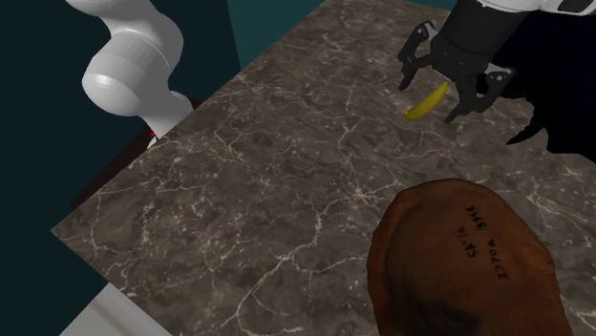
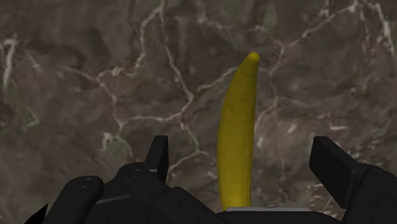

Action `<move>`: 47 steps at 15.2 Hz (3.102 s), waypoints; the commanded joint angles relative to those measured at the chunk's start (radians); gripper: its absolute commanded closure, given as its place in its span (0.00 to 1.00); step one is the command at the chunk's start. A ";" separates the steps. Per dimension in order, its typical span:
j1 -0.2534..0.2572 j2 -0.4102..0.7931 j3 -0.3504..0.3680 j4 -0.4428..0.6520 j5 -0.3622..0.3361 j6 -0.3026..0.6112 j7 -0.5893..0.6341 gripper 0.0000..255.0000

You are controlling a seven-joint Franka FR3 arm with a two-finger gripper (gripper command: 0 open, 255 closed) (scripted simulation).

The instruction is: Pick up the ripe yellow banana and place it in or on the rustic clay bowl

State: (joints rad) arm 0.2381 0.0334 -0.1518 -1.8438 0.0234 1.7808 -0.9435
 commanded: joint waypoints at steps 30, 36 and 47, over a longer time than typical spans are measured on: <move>0.000 -0.007 0.000 0.134 -0.001 -0.140 0.003 1.00; -0.001 0.002 -0.001 0.226 0.000 -0.223 0.004 1.00; -0.005 0.046 -0.003 0.432 0.006 -0.386 0.002 1.00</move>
State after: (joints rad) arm 0.2348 0.0699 -0.1543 -1.4383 0.0284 1.4122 -0.9401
